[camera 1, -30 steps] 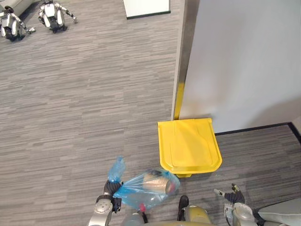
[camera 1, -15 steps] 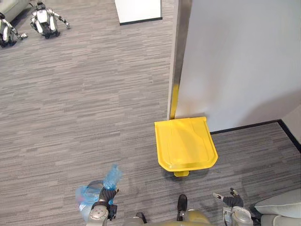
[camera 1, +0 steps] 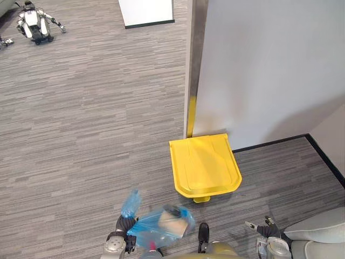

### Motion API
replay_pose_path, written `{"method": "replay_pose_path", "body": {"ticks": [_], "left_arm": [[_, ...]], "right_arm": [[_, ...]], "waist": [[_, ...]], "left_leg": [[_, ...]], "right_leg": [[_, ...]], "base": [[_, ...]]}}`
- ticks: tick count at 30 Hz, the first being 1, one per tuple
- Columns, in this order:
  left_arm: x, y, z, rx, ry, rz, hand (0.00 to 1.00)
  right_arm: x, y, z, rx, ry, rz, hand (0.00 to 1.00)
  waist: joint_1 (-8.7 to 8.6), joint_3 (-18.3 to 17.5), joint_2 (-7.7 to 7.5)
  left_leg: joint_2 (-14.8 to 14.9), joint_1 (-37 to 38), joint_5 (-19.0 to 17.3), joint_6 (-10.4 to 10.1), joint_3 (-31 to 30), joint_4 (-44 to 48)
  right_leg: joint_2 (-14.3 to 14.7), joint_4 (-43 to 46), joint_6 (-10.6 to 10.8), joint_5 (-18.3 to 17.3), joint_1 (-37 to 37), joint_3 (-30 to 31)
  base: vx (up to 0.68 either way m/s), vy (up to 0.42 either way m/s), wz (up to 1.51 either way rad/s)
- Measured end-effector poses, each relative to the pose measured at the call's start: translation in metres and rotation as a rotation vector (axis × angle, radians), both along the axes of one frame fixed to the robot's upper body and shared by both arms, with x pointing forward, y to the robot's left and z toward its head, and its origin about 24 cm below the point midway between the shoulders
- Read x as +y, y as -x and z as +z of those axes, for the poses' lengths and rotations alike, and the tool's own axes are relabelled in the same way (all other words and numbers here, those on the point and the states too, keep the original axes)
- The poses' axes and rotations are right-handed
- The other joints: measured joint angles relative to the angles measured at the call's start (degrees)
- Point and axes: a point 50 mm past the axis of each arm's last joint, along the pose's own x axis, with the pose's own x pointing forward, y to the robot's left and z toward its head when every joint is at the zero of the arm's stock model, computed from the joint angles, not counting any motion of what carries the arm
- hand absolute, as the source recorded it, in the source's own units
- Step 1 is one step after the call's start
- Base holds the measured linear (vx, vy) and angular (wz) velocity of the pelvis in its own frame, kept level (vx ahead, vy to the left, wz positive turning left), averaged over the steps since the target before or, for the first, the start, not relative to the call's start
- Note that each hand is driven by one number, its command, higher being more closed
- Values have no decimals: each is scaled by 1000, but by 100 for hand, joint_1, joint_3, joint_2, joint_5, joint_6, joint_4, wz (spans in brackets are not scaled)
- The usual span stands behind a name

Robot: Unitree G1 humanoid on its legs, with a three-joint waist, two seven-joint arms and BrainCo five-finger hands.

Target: Gather rubbish on tea table into small bin, then transfer packed bag to large trash can.

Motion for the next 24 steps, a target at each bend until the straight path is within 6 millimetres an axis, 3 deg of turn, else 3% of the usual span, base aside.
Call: {"method": "replay_pose_path", "body": {"ticks": [9, 13, 16, 17, 21, 22, 24], "left_arm": [[2, -4, 2, -11, -6, 5, 100], [7, 0, 1, -4, -23, 20, 100], [11, -7, 6, -29, -41, 19, 100], [11, -13, 9, -48, -44, 14, 100], [18, -24, 16, -80, -71, 0, 100], [10, -31, 18, -98, -52, -4, 100], [-1, -45, 24, -141, -37, -49, 100]], "right_arm": [[4, -19, 5, -31, 11, 51, 0], [5, -25, 7, -39, 19, 77, 0], [7, -36, 11, -63, 22, 97, 0], [9, -36, 11, -59, 17, 97, 0], [20, -52, 21, -128, 24, 145, 0], [15, -60, 29, -166, 50, 144, 0], [13, -63, 34, -201, 58, 116, 0]], "waist": [[42, 4, 5], [41, 38, -32], [-1, 368, -21], [6, 468, -30], [43, 714, -265], [90, 805, -102], [116, 814, -70]], "left_leg": [[13, -112, -266, 60, 252, 310], [-44, -121, -614, 152, 363, 788], [-149, 89, -884, 395, 369, 974], [-117, 78, -1072, 445, 370, 1275], [-75, -65, -1747, 398, 369, 2321], [82, -132, -1924, 340, 282, 2550], [133, -171, -1947, 341, 161, 2518]], "right_leg": [[24, 370, 46, -122, -319, 332], [-210, 1977, 152, -843, -1033, 520], [-614, 3650, 842, -1062, -1726, 386], [-666, 3638, 868, -1169, -1982, 354], [-815, 2342, 620, -970, -2055, -73], [-755, 2340, 518, -892, -2010, -187], [-729, 2487, 520, -894, -2044, -224]], "base": [[-2, 24, -18], [-53, 76, -24], [-97, 73, -9], [-108, 45, -6], [-49, -51, 5], [94, -97, 4], [163, -88, 29]]}}
